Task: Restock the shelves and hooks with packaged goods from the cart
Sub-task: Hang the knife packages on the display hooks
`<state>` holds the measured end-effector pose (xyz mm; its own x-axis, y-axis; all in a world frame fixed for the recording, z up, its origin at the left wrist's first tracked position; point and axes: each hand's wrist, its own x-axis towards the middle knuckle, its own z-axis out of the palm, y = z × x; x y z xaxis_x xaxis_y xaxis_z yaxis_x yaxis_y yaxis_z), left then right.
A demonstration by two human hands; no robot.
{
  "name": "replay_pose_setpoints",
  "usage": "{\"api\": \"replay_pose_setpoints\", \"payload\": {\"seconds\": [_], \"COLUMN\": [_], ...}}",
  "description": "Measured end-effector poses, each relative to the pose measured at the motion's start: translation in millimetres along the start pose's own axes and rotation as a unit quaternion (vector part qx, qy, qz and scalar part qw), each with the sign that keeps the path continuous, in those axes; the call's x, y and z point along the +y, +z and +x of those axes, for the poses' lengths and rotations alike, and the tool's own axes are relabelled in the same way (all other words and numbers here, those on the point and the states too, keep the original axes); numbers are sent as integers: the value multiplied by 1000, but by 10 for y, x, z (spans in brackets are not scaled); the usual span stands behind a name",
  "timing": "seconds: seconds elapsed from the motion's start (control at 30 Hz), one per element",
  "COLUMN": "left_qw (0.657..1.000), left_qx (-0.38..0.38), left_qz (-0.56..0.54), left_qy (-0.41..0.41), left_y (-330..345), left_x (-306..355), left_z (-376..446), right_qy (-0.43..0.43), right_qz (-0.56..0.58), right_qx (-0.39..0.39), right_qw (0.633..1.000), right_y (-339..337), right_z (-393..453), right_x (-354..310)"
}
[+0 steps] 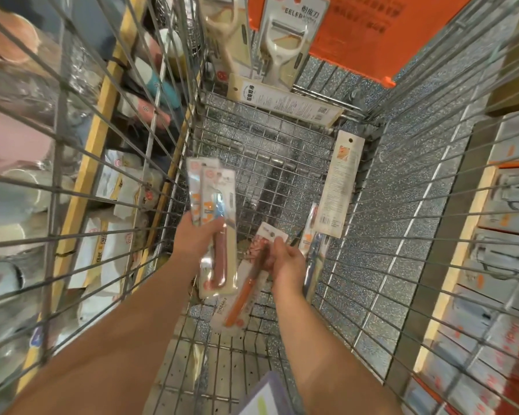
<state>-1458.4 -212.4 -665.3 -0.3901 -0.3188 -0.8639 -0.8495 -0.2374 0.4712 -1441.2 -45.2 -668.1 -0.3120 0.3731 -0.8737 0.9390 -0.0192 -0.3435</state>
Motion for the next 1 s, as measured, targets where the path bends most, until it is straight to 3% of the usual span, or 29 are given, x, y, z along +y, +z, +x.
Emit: {"api": "replay_pose_setpoints", "payload": {"seconds": [0.1,0.3,0.57,0.7,0.83,1.0], "left_qw": [999,999,998,996,991,984], "left_qx": [25,-12,-58,-77,-124,-172], "left_qz": [18,53,-8,-21,-28,-18], "left_qy": [12,-2,10,27,37,53], "left_y": [-22,-31,-3,11,2,-6], "left_x": [12,-71,33,135,238,282], "left_z": [49,-11,-9,-25,-62,-90], "right_qy": [-38,-67,-24,-48,-57,-76], "right_qz": [-87,-161,-136,-77,67,-7], "right_qx": [35,65,69,57,-6,-125], "right_qw": [995,982,988,994,996,989], "right_y": [-12,117,20,-48,-139,-294], "right_z": [-51,45,79,22,-19,46], "right_x": [116,256,161,79,-151,-587]}}
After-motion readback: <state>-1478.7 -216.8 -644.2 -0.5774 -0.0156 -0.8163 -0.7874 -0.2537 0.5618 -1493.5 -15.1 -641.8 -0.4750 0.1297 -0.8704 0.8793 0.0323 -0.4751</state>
